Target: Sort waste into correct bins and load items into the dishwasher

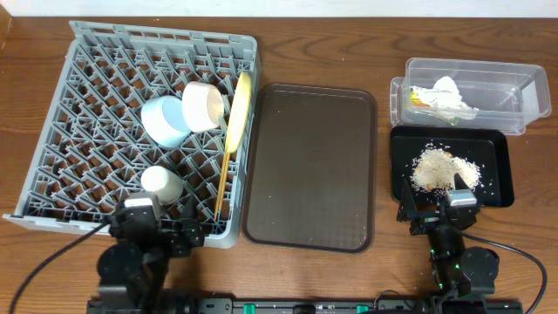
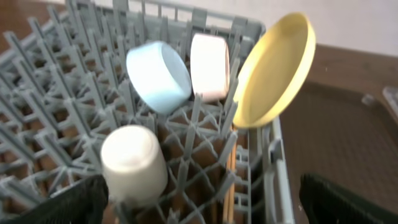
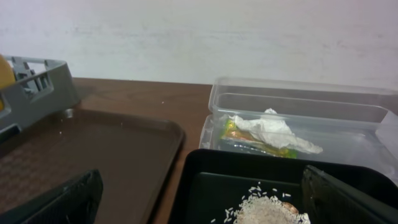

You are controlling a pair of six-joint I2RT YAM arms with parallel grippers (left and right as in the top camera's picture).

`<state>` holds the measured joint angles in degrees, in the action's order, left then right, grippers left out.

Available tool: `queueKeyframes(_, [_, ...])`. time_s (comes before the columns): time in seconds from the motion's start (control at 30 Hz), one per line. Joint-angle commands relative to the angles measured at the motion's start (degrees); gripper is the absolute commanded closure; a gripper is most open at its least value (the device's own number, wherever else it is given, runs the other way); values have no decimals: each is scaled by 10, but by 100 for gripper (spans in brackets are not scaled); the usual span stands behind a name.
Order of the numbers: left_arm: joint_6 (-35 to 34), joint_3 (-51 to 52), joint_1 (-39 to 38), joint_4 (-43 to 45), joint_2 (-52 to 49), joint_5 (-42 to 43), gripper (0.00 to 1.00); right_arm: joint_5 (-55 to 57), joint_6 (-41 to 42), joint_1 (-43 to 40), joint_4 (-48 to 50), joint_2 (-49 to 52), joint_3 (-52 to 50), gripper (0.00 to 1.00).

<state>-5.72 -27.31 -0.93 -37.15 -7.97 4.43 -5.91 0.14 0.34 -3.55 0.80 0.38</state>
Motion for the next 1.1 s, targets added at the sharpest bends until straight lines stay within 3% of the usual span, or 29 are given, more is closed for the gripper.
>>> queueKeyframes(0.0, [7, 64, -1, 55, 49, 10, 2, 1, -9, 4, -2, -2, -1, 1])
queueKeyframes(0.57, [13, 269, -1, 423, 79, 9, 2, 1, -9, 4, -2, -2, -1, 1])
queueKeyframes(0.73, [40, 271, -1, 409, 79, 10, 2, 1, -9, 4, -2, -2, -1, 1])
queueKeyframes(0.9, [40, 271, -1, 336, 77, 18, 2, 1, -9, 4, -2, -2, -1, 1])
queueKeyframes(1.07, [40, 271, -1, 336, 65, 18, 2, 1, -9, 4, -2, -2, -1, 1])
